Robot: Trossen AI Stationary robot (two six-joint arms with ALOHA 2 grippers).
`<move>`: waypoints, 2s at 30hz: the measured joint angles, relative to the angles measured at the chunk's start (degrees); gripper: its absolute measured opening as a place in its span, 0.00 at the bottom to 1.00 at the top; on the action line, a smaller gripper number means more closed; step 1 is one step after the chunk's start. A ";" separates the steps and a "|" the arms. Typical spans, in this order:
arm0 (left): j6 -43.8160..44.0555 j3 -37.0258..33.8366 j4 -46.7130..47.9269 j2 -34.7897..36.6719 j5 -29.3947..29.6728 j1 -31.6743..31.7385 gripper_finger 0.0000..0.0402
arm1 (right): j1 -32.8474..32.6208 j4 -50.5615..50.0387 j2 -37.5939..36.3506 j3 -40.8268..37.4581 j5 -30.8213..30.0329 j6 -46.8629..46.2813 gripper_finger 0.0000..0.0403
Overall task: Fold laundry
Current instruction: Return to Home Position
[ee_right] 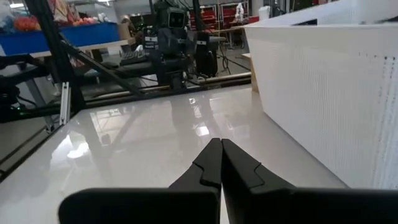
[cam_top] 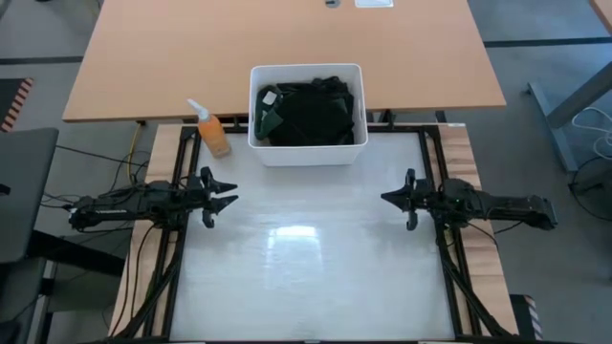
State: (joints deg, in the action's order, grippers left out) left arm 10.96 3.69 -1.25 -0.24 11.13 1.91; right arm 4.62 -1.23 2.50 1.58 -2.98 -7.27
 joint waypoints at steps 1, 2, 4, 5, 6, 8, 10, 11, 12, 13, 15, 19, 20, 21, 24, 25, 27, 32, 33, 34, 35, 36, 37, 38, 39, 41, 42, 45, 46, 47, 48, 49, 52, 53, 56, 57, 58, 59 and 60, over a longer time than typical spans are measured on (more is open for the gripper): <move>0.20 -0.05 0.13 0.01 -0.15 0.00 0.40 | 0.02 -0.02 -0.02 0.00 0.00 0.20 0.07; 0.23 -0.05 0.57 0.01 -0.16 0.00 0.40 | 0.02 -0.04 -0.02 0.00 -0.02 0.21 0.07; 0.22 -0.12 1.82 -0.01 -0.20 0.00 0.40 | 0.02 -0.14 0.18 0.00 0.00 0.21 0.07; 0.22 -0.12 2.40 -0.01 -0.19 0.00 0.40 | 0.02 -0.18 0.23 0.00 0.00 0.21 0.08; 0.46 -0.12 2.91 -0.01 -0.21 0.00 0.40 | 0.02 -0.20 0.19 0.00 0.00 0.22 0.08; 2.51 -0.12 4.36 -0.01 -0.18 0.00 0.40 | 0.02 -0.24 0.20 0.00 0.00 0.21 0.08; 3.48 -0.12 5.98 -0.01 -0.19 0.00 0.40 | 0.02 -0.26 0.20 0.00 0.00 0.20 0.09; 3.53 -0.12 6.91 -0.01 -0.20 0.00 0.40 | 0.02 -0.26 0.20 0.00 -0.01 0.20 0.09; 3.48 -0.11 7.50 -0.03 -0.30 0.00 0.40 | 0.02 -0.28 0.20 0.00 0.00 0.21 0.09; 3.26 -0.01 7.83 -0.04 -0.33 0.00 0.40 | 0.02 -0.30 0.20 -0.01 -0.01 0.20 0.09; 3.29 0.04 7.99 -0.16 -0.32 0.00 0.40 | 0.02 -0.31 0.20 -0.02 -0.01 0.22 0.09; 4.62 0.06 8.11 -0.16 -0.32 0.00 0.40 | 0.02 -0.35 0.20 -0.04 0.00 0.20 0.09; 4.79 0.06 8.19 -0.16 -0.32 0.00 0.40 | 0.02 -0.39 0.20 -0.04 0.00 0.22 0.09; 4.79 0.06 8.19 -0.17 -0.32 0.00 0.40 | 0.02 -0.42 0.20 -0.04 0.00 0.22 0.09; 4.52 0.06 8.20 -0.18 -0.30 0.00 0.40 | 0.02 -0.42 0.20 -0.07 -0.01 0.21 0.09; 4.51 0.06 8.21 -0.18 -0.30 0.00 0.40 | 0.02 -0.42 0.20 -0.07 0.00 0.22 0.09; 4.41 0.06 8.21 -0.18 -0.27 0.00 0.40 | 0.02 -0.42 0.20 -0.09 0.00 0.22 0.09; 4.35 0.06 8.21 -0.18 -0.25 0.00 0.40 | 0.02 -0.44 0.20 -0.11 0.00 0.21 0.09; 4.35 0.06 8.21 -0.18 -0.25 0.00 0.40 | 0.02 -0.44 0.20 -0.11 0.00 0.20 0.09; 4.35 0.06 8.21 -0.18 -0.25 0.00 0.40 | 0.02 -0.44 0.20 -0.11 0.00 0.22 0.09; 4.34 0.06 8.22 -0.18 -0.25 0.00 0.40 | 0.02 -0.44 0.20 -0.11 0.00 0.21 0.09; 4.35 0.06 8.23 -0.18 -0.24 0.00 0.40 | 0.02 -0.44 0.20 -0.11 0.00 0.22 0.09; 4.33 0.06 8.23 -0.18 -0.23 0.00 0.40 | 0.02 -0.44 0.20 -0.11 0.00 0.20 0.09; 4.33 0.06 8.23 -0.18 -0.23 0.00 0.40 | 0.02 -0.44 0.20 -0.11 0.00 0.20 0.09; 4.33 0.06 8.23 -0.18 -0.23 0.00 0.40 | 0.02 -0.44 0.20 -0.11 0.00 0.20 0.09; 4.33 0.06 8.25 -0.18 -0.21 0.00 0.40 | 0.02 -0.45 0.20 -0.11 0.00 0.21 0.09; 4.33 0.06 8.25 -0.18 -0.21 0.01 0.40 | 0.02 -0.45 0.20 -0.13 0.00 0.20 0.09; 4.33 0.06 8.25 -0.18 -0.21 0.01 0.40 | 0.02 -0.46 0.20 -0.13 0.00 0.20 0.09; 4.32 0.06 8.25 -0.18 -0.21 0.00 0.40 | 0.02 -0.46 0.20 -0.13 0.00 0.21 0.09; 4.32 0.06 8.27 -0.18 -0.21 0.01 0.40 | 0.02 -0.44 0.20 -0.15 0.00 0.20 0.09; 4.31 0.06 8.27 -0.18 -0.21 0.00 0.40 | 0.02 -0.46 0.20 -0.15 0.00 0.20 0.09; 4.32 0.06 8.27 -0.18 -0.21 0.00 0.40 | 0.02 -0.46 0.20 -0.15 0.00 0.22 0.09; 4.31 0.06 8.27 -0.18 -0.21 0.00 0.40 | 0.02 -0.46 0.20 -0.15 0.00 0.20 0.09; 4.31 0.06 8.27 -0.18 -0.19 0.00 0.40 | 0.02 -0.44 0.20 -0.15 0.00 0.20 0.09; 4.31 0.06 8.30 -0.18 -0.21 0.00 0.40 | 0.02 -0.46 0.20 -0.15 0.00 0.20 0.09; 4.31 0.06 8.29 -0.18 -0.21 0.00 0.40 | 0.02 -0.46 0.20 -0.15 0.00 0.20 0.09; 4.31 0.06 8.30 -0.18 -0.21 0.00 0.40 | 0.02 -0.46 0.20 -0.15 0.00 0.20 0.09; 4.31 0.06 8.30 -0.18 -0.21 0.00 0.40 | 0.02 -0.46 0.20 -0.15 0.00 0.20 0.09; 4.31 0.06 8.30 -0.18 -0.21 0.00 0.40 | 0.02 -0.46 0.20 -0.15 0.00 0.21 0.09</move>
State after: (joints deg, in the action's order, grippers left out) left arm 15.27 3.75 7.05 -0.43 10.92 1.91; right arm 4.64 -1.69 2.70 1.43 -2.98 -7.07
